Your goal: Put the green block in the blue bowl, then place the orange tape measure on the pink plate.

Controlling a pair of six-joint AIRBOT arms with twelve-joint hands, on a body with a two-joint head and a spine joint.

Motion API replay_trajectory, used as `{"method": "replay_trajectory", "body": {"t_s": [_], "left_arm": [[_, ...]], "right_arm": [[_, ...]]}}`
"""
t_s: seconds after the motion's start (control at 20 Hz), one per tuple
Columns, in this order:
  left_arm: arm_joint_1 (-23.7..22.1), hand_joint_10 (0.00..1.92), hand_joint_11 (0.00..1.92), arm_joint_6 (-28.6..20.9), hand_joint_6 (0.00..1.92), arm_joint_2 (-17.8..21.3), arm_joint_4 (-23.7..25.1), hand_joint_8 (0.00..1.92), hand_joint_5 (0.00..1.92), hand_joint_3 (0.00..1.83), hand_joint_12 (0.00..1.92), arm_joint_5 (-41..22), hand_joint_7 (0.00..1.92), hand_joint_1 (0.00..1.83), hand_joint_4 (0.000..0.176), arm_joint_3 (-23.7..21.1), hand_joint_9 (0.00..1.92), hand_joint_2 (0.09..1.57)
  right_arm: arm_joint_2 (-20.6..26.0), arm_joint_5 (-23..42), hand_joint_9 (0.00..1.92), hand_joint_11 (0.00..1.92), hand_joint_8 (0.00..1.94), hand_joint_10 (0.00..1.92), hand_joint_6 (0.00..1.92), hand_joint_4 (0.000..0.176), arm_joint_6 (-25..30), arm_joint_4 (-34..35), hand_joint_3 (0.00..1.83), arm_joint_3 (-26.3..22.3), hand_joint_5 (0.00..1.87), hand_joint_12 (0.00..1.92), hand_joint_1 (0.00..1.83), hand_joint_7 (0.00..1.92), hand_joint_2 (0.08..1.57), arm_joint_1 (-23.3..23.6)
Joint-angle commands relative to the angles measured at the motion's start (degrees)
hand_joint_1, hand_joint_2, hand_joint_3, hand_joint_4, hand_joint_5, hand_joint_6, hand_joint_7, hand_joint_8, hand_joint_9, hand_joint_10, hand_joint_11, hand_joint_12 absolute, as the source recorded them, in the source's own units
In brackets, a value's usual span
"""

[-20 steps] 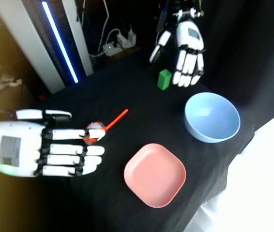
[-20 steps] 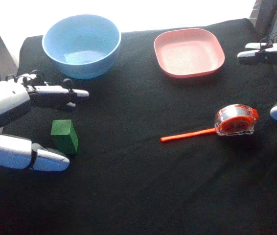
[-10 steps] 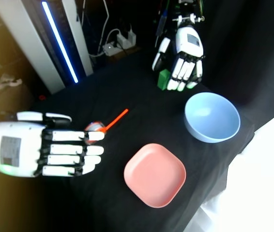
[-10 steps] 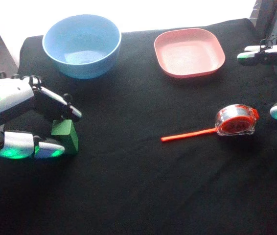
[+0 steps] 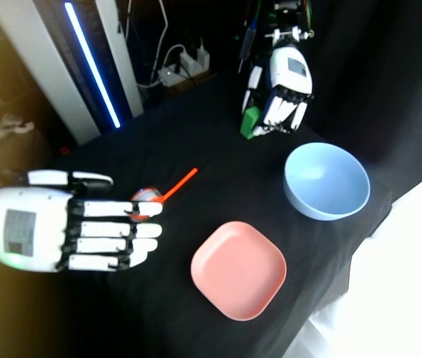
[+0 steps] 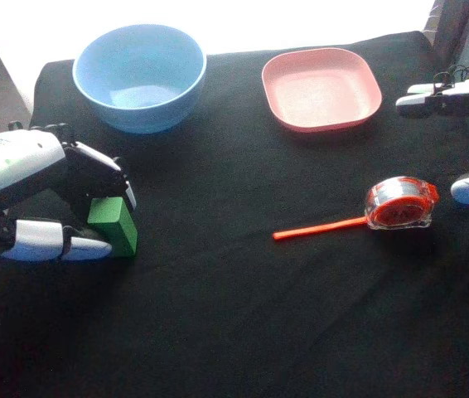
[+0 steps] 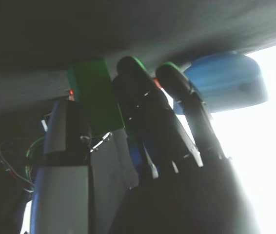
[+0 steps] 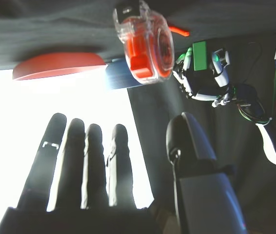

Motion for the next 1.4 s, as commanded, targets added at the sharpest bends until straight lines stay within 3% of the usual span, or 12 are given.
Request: {"method": "replay_trajectory", "body": {"t_s": [0.0,0.05,0.35,0.55,0.65,0.85,1.0,1.05,1.1,1.15,1.25,1.35], "left_arm": [[-0.79,0.96,0.62,-0.61,0.79,0.07,-1.05,1.10,0.98,0.00,1.46,-8.06,1.01,1.27,0.000,0.28,0.94,1.11],[-1.06,0.93,0.45,-0.93,0.75,0.59,-1.01,1.09,1.01,0.00,1.57,-9.75,1.03,1.26,0.000,0.11,0.96,1.11],[-9.41,0.82,0.80,-0.85,0.85,2.86,-0.94,0.99,0.96,0.00,1.43,-14.50,1.08,1.25,0.000,2.52,1.08,1.10],[-21.20,0.81,0.68,-0.86,0.84,-2.57,0.63,1.12,0.95,0.00,1.39,-3.20,1.02,1.25,0.000,10.54,0.99,1.12],[-24.61,0.82,0.72,-0.82,0.73,-5.40,0.82,1.08,1.01,0.00,1.40,2.92,1.05,1.26,0.000,14.36,1.01,1.10],[-28.42,0.62,0.79,-0.74,0.65,-12.06,1.69,0.93,1.06,0.00,1.32,14.01,1.14,1.28,0.000,21.98,1.14,1.07],[-29.68,0.59,0.75,-0.77,0.76,-15.70,1.67,1.00,1.00,0.00,1.30,20.69,1.08,1.26,0.000,27.20,1.11,1.09],[-29.96,0.42,0.51,-0.76,1.02,-16.32,1.68,0.47,0.92,0.00,1.27,21.88,0.93,1.12,0.000,28.09,0.90,1.14],[-30.14,0.19,0.29,-0.68,0.16,-16.76,1.69,0.07,0.81,0.00,1.27,22.81,0.88,0.98,0.000,28.71,0.77,1.09],[-30.20,0.19,0.29,-0.66,0.16,-16.90,1.69,0.07,0.81,0.00,1.27,23.13,0.88,0.98,0.000,28.93,0.77,1.09],[-30.26,0.06,0.09,-0.64,0.00,-17.81,1.98,0.00,0.69,0.00,1.21,24.28,0.67,0.90,0.063,29.83,0.62,1.04],[-30.26,0.05,0.11,-0.64,0.00,-18.49,2.79,0.00,0.69,0.00,1.22,24.80,0.64,0.90,0.036,30.22,0.62,1.04]], "right_arm": [[-0.05,5.98,0.28,0.00,0.00,0.01,0.00,0.050,0.49,2.85,0.00,0.28,0.36,0.86,0.82,0.26,1.14,0.70],[-0.04,5.98,0.29,0.00,0.00,0.01,0.00,0.036,0.49,2.85,0.00,0.29,0.37,0.90,0.83,0.27,1.14,0.70],[-0.07,5.97,0.29,0.00,0.00,0.00,0.00,0.051,0.50,2.88,0.00,0.31,0.39,0.86,0.83,0.28,1.14,0.69],[-0.49,5.97,0.26,0.00,0.00,0.00,0.00,0.075,0.50,2.88,0.00,0.57,0.39,0.79,0.88,0.28,1.12,0.70],[-1.07,5.98,0.27,0.00,0.00,0.00,0.00,0.052,0.50,2.86,0.00,1.03,0.39,0.79,0.91,0.28,1.12,0.70],[-1.66,5.98,0.27,0.00,0.00,0.01,0.00,0.058,0.50,2.85,0.00,1.55,0.38,0.80,0.91,0.28,1.12,0.70],[-2.01,5.98,0.28,0.00,0.00,0.01,0.00,0.022,0.50,2.78,0.00,1.72,0.40,0.83,0.91,0.29,1.12,0.70],[-2.10,5.98,0.28,0.00,0.00,0.00,0.00,0.032,0.50,2.78,0.00,1.82,0.38,0.80,0.89,0.29,1.13,0.70],[-2.22,5.98,0.29,0.00,0.00,0.00,0.00,0.025,0.50,2.75,0.00,1.92,0.37,0.79,0.91,0.29,1.14,0.70],[-2.31,5.98,0.29,0.00,0.00,0.00,0.00,0.025,0.50,2.72,0.00,1.98,0.37,0.79,0.91,0.29,1.14,0.70],[-2.61,5.98,0.28,0.00,0.00,0.00,0.00,0.022,0.50,2.60,0.00,2.21,0.30,0.78,0.97,0.27,1.13,0.71],[-2.63,5.98,0.26,0.00,0.00,0.00,0.00,0.025,0.51,2.37,0.00,2.32,0.27,0.73,0.97,0.25,1.13,0.71]]}}
